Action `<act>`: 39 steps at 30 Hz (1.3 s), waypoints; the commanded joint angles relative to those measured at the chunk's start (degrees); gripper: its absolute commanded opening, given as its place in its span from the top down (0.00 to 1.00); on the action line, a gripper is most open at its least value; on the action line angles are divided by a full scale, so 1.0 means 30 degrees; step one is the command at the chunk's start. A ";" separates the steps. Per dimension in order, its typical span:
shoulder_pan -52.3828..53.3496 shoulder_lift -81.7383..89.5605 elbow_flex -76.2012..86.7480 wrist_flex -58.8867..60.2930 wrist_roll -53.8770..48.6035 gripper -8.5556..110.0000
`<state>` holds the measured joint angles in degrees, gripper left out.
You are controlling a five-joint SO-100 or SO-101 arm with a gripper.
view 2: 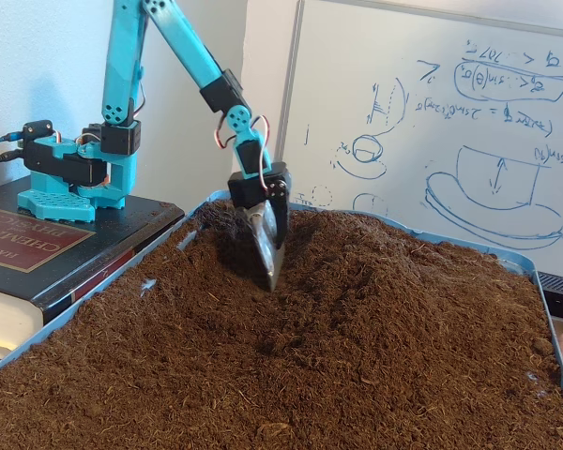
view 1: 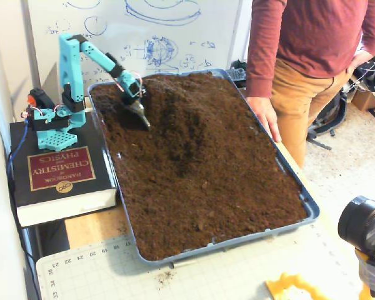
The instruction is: Build a berm.
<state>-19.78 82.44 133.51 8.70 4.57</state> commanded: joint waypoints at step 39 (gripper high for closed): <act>0.0615 -0.2021 -1.3770 0.2988 0.2285 0.93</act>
<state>-18.19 66.88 107.84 18.46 10.28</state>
